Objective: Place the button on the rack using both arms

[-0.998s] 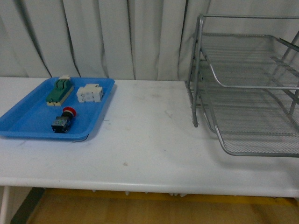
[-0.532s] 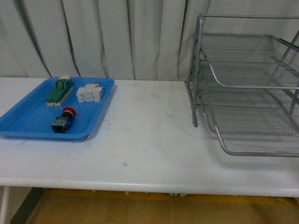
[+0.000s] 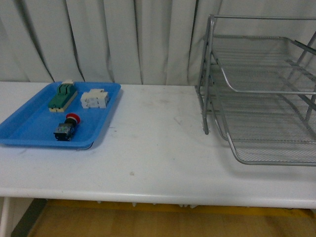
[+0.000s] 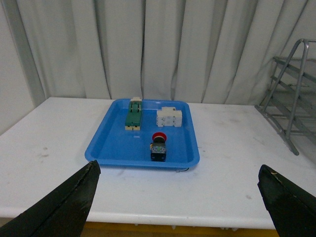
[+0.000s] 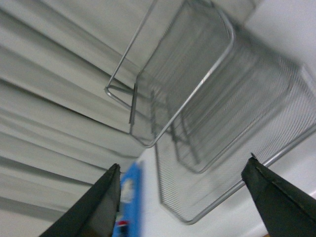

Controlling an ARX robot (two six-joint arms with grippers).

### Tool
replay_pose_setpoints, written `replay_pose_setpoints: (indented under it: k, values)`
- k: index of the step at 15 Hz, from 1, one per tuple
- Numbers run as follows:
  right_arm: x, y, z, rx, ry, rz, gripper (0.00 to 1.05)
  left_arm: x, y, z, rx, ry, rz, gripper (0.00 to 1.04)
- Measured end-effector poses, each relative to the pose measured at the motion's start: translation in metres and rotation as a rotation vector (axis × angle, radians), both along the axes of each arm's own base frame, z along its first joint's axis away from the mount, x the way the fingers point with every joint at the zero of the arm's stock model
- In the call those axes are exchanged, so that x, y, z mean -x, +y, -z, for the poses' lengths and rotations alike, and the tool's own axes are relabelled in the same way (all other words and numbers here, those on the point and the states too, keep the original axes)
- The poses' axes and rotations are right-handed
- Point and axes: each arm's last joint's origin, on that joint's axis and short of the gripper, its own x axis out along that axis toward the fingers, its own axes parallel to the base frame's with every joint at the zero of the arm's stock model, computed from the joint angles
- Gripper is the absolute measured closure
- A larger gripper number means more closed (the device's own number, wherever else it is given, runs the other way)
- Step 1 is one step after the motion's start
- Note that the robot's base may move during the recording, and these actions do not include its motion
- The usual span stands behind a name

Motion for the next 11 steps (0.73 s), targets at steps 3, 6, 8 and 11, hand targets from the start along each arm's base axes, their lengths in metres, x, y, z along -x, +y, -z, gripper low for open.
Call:
replay_pose_setpoints:
  k: [3, 6, 8, 11]
  values:
    - [0.027, 0.007, -0.006, 0.658, -0.028, -0.002, 0.61, 0.0, 0.0, 0.0, 0.0, 0.0, 0.0, 0.07]
    - [0.04, 0.02, -0.015, 0.922, -0.071, -0.002, 1.03, 0.0, 0.0, 0.0, 0.0, 0.0, 0.0, 0.07]
    - [0.044, 0.026, -0.015, 0.934, -0.058, 0.016, 1.03, 0.0, 0.0, 0.0, 0.0, 0.0, 0.0, 0.07]
    - [0.05, 0.034, -0.016, 0.942, -0.073, -0.002, 1.03, 0.0, 0.0, 0.0, 0.0, 0.0, 0.0, 0.07]
